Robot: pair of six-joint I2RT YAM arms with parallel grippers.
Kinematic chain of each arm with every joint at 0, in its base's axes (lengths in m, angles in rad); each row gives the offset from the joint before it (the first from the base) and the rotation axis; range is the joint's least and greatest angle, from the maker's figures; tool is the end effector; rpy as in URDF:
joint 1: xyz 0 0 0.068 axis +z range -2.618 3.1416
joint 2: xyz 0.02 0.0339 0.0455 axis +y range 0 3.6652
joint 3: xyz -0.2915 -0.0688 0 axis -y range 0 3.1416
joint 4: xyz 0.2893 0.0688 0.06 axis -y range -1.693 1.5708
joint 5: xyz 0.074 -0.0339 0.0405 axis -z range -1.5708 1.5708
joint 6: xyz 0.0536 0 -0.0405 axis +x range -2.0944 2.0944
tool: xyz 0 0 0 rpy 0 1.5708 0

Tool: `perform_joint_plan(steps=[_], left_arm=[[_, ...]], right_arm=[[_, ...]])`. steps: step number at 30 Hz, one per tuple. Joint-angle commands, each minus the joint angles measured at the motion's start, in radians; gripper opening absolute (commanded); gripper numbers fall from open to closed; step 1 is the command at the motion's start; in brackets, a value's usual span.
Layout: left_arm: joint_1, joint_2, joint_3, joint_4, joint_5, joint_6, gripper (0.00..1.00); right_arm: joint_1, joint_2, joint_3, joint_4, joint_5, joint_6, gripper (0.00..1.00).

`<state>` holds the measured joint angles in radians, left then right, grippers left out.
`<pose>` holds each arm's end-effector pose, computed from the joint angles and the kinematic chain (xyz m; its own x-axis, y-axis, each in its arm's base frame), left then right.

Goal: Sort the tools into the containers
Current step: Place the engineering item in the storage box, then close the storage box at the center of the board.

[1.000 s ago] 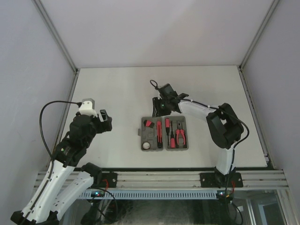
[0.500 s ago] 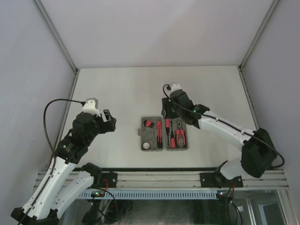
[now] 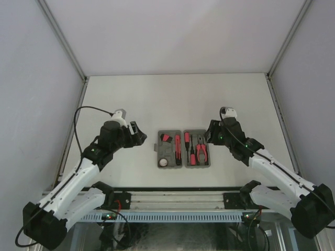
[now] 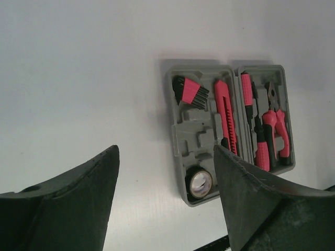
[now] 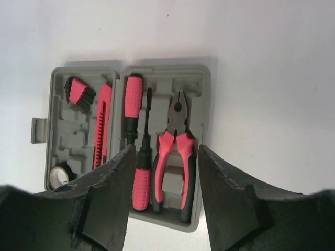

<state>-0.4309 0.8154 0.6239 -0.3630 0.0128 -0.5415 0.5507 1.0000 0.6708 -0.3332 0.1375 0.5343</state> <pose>0.2033 -0.0942 0.2624 -0.6303 -0.2775 -0.7251 0.1198 0.8880 -0.4440 0.2219 0.1276 0.2439 -0.6681 0.1817 -0.7215 -0.1000 0.9390 0.3290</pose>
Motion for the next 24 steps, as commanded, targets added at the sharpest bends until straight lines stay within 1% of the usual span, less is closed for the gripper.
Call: perform_joint_plan(steps=[1,8,11,13,16,22,24], left_arm=[[-0.023,0.087,-0.021,0.181,0.084,-0.061,0.75],[-0.047,0.251,-0.046,0.277,0.111,-0.069,0.70],[-0.046,0.310,-0.051,0.301,0.123,-0.060,0.67],[-0.078,0.354,-0.054,0.324,0.137,-0.060,0.66],[-0.089,0.406,-0.057,0.354,0.152,-0.062,0.63],[-0.102,0.490,-0.049,0.391,0.179,-0.071,0.50],[-0.101,0.503,-0.049,0.387,0.171,-0.071,0.49]], right_arm=[[-0.018,-0.080,-0.065,0.038,-0.022,0.087,0.50],[-0.035,-0.176,-0.156,0.055,-0.049,0.136,0.49],[-0.037,-0.193,-0.173,0.060,-0.057,0.149,0.49],[-0.037,-0.193,-0.177,0.060,-0.064,0.153,0.49],[-0.037,-0.194,-0.176,0.058,-0.066,0.156,0.48],[-0.036,-0.192,-0.176,0.057,-0.074,0.158,0.48],[-0.037,-0.192,-0.176,0.055,-0.074,0.158,0.48]])
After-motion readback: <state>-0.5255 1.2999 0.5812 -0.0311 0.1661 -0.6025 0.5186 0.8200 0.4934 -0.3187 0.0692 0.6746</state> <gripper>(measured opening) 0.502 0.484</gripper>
